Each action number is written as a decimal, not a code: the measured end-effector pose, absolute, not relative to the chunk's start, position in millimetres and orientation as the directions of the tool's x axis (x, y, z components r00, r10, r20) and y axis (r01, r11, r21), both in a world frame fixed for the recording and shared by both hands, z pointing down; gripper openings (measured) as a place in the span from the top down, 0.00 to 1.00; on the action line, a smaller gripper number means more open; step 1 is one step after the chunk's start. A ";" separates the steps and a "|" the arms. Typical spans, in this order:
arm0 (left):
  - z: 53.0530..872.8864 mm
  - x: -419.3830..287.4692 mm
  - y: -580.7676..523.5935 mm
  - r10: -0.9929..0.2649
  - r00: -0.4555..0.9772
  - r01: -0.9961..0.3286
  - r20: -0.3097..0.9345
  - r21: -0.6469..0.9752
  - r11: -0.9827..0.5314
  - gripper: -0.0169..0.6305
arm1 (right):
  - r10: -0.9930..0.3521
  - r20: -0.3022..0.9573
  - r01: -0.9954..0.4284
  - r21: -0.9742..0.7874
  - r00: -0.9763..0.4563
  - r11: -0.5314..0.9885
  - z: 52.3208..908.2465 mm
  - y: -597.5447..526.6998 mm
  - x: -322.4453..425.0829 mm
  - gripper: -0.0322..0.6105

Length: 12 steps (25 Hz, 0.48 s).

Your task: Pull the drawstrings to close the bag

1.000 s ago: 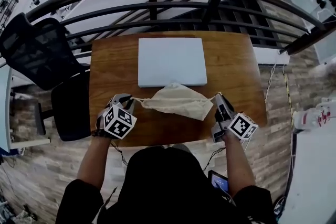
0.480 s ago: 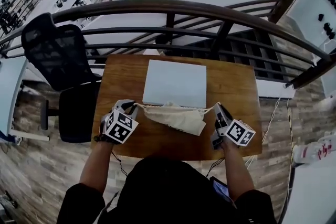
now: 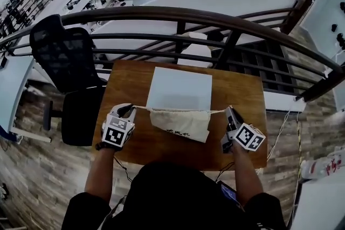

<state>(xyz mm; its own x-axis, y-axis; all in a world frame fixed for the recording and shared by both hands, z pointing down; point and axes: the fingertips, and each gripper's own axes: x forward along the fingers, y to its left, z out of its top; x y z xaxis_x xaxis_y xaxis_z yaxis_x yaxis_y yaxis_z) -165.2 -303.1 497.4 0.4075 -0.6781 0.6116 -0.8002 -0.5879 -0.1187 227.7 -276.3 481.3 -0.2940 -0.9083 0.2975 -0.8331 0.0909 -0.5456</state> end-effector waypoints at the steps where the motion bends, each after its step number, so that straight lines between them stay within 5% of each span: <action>1: 497.9 -166.5 -304.2 -0.683 0.404 -0.801 0.609 -0.125 -0.585 0.91 | -0.910 0.300 -0.844 -0.528 -0.288 0.093 480.4 -277.1 229.4 0.91; 12: 514.7 -165.9 -311.5 -0.713 0.342 -0.847 0.612 -0.127 -0.516 0.91 | -0.918 0.381 -0.926 -0.375 -0.111 -0.043 489.5 -274.1 246.1 0.91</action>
